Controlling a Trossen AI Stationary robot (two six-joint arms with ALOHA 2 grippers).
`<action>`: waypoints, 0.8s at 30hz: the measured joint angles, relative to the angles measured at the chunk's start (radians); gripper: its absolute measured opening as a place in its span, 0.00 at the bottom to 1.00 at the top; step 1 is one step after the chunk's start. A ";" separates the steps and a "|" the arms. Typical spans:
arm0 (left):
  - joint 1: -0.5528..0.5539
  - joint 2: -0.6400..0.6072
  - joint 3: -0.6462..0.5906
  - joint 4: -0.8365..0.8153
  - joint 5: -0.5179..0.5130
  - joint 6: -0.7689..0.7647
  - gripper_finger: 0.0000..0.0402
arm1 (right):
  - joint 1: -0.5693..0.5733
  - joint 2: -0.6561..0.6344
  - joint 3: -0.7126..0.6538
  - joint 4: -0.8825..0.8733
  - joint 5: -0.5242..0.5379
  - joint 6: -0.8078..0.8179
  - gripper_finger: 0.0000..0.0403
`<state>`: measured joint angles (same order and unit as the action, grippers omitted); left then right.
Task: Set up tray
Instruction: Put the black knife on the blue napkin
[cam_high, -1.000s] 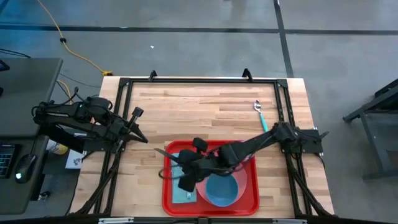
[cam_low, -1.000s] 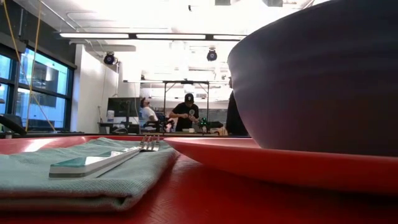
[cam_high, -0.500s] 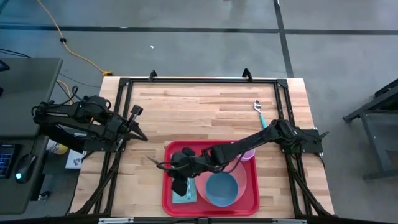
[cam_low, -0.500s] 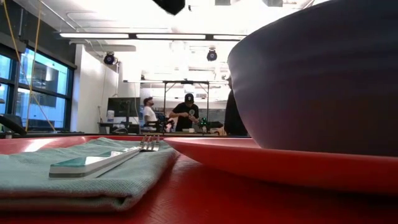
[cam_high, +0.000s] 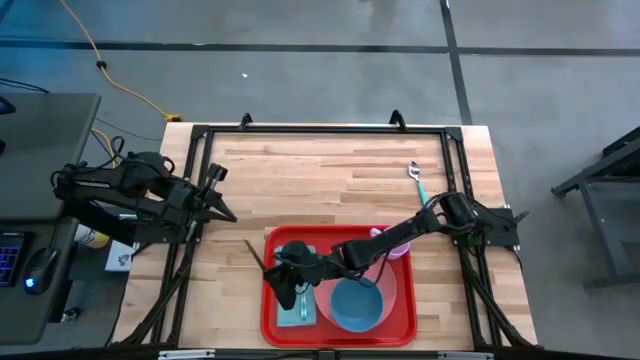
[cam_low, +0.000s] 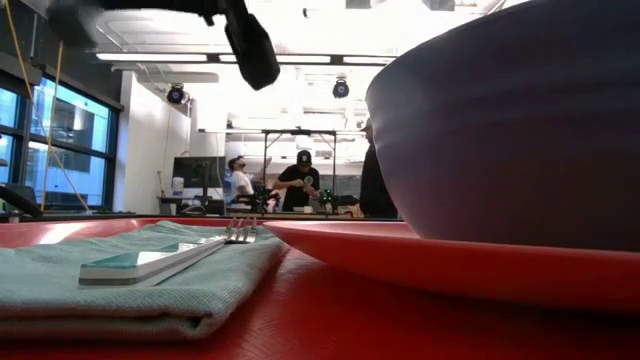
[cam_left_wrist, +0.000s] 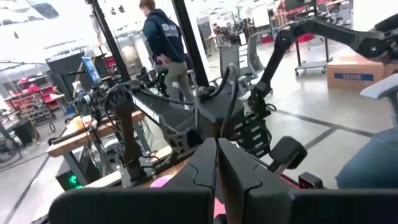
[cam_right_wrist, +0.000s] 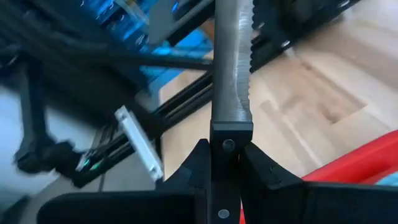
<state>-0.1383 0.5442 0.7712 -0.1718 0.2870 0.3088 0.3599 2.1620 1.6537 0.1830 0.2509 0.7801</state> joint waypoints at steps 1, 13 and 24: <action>0.000 0.000 0.000 -0.001 -0.008 0.000 0.12 | 0.000 0.000 -0.015 0.028 0.023 0.001 0.07; 0.000 0.000 0.000 -0.003 -0.138 -0.027 0.12 | 0.008 0.000 0.049 -0.275 0.194 0.061 0.07; 0.000 -0.007 0.000 -0.001 -0.379 -0.026 0.12 | 0.051 0.000 0.194 -0.627 0.250 0.313 0.07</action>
<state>-0.1379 0.5375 0.7712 -0.1726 -0.0924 0.2825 0.4109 2.1620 1.8476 -0.4442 0.5010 1.0930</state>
